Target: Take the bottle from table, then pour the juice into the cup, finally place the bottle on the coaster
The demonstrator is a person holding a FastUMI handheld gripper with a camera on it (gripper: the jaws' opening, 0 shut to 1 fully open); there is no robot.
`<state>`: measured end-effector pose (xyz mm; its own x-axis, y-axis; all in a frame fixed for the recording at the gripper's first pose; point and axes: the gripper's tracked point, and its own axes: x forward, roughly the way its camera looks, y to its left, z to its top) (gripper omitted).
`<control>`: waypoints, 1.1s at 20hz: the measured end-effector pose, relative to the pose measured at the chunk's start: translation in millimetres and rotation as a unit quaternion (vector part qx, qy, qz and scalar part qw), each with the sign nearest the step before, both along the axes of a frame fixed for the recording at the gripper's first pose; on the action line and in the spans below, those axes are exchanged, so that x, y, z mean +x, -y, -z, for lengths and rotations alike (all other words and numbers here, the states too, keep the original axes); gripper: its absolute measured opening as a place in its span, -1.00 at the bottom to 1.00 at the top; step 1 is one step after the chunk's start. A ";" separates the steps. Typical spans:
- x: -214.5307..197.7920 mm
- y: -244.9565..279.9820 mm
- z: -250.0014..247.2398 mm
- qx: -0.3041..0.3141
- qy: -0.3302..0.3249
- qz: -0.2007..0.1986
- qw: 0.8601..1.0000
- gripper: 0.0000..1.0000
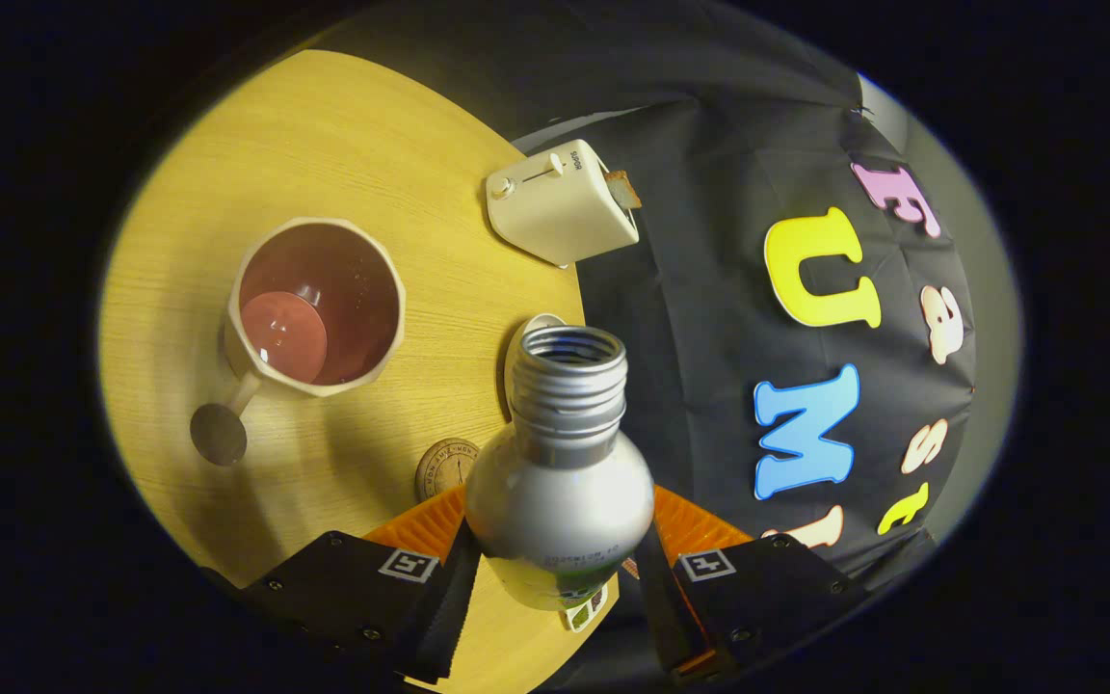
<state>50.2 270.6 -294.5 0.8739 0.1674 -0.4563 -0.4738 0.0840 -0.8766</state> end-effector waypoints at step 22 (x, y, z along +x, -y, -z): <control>8.0 -21.5 4.6 -0.145 0.027 -0.071 0.986 0.52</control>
